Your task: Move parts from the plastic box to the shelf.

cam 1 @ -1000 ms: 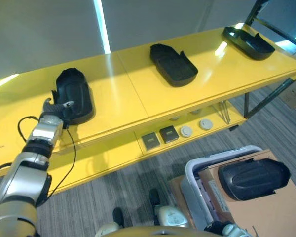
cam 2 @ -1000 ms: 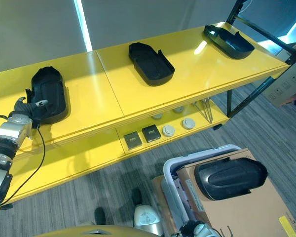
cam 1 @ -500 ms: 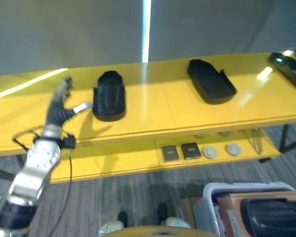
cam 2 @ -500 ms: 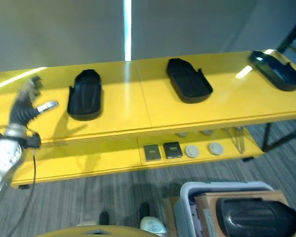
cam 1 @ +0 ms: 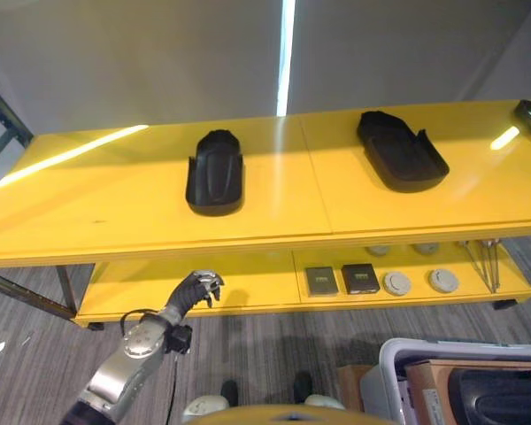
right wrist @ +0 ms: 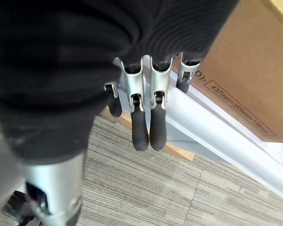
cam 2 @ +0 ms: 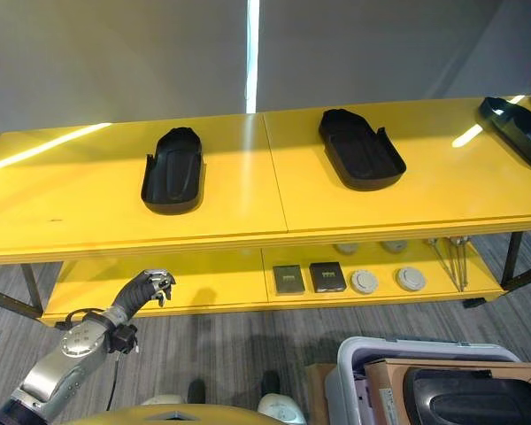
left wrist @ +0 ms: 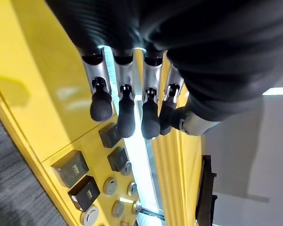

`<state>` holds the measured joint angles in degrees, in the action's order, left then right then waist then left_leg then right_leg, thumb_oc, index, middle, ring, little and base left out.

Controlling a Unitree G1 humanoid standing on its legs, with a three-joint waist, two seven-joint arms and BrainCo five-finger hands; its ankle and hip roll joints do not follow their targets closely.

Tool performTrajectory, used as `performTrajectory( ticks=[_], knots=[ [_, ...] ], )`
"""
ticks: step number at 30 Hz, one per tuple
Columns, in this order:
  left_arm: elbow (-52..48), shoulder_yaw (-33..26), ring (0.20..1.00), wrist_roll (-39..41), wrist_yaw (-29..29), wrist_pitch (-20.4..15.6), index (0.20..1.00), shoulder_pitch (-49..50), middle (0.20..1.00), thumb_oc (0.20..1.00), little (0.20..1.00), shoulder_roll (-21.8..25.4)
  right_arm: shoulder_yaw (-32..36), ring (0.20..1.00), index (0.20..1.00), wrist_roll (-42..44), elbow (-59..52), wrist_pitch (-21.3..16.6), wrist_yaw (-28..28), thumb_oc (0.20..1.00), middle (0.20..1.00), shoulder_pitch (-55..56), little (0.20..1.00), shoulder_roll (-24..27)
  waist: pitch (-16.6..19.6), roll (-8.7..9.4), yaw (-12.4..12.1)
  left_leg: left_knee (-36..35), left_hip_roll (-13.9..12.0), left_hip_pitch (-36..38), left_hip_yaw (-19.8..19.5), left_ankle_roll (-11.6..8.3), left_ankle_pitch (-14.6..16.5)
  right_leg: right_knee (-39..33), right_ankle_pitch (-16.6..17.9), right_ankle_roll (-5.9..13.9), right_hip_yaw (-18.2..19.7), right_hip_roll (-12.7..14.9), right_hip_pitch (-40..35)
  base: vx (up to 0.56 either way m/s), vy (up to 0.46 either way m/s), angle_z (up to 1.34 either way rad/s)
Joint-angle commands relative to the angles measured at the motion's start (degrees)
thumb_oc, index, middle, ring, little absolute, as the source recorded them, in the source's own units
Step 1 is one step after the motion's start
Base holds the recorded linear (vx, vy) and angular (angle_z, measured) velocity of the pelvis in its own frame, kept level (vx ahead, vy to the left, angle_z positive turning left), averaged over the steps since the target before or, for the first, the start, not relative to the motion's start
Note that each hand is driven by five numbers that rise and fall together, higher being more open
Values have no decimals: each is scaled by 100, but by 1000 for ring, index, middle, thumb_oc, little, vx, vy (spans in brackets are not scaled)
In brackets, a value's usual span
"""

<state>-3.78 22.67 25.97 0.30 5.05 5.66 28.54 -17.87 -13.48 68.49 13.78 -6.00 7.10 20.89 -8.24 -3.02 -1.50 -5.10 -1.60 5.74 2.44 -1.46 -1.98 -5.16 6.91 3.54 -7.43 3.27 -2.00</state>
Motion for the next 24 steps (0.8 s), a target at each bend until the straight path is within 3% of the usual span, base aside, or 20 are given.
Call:
performTrajectory(
  ticks=[1,5,12,14,20,24],
  knots=[
    [-132,-201,200,42,656,-764,200,-799,200,200,200,-72,-197,1000,1000,278,233,-24,194,1000,1000,-272,1000,-18,-165,142,140,10,10,-212,203,10,-114,16,-262,304,61,60,-194,0,0,0],
    [-175,-292,200,57,846,-882,200,-1104,200,200,200,-135,-168,1000,1000,346,262,-46,178,1000,1000,-259,1000,-28,-172,162,216,10,-31,-170,280,10,-114,16,-254,297,98,62,-203,7,-19,-5],
    [-541,-545,200,117,1140,-683,200,-1363,200,200,200,-141,-101,1000,1000,94,331,-270,284,1000,1000,-219,1000,3,-181,146,279,10,-78,-118,333,-2,-128,16,-242,287,122,64,-224,1,-3,-1],
    [-359,-589,200,128,1277,-691,200,-1490,200,200,200,-163,-91,1000,1000,272,341,-340,611,1000,1000,-221,1000,-1,-176,137,308,10,-88,-111,355,-5,-132,16,-242,278,130,66,-224,0,0,0],
    [-278,-584,200,147,1276,-680,200,-1540,200,200,200,-207,78,1000,1000,519,161,-749,903,1000,1000,-344,1000,71,-223,115,332,10,-93,-142,362,0,-153,16,-216,266,158,73,-171,-5,2,0],
    [-246,-573,200,231,1271,-649,200,-1521,200,200,200,-222,2,1000,1000,498,-177,-686,864,1000,1000,-393,1000,72,-237,103,351,10,-90,-161,367,1,-171,16,-206,271,165,77,-151,-8,3,0]
  ],
)
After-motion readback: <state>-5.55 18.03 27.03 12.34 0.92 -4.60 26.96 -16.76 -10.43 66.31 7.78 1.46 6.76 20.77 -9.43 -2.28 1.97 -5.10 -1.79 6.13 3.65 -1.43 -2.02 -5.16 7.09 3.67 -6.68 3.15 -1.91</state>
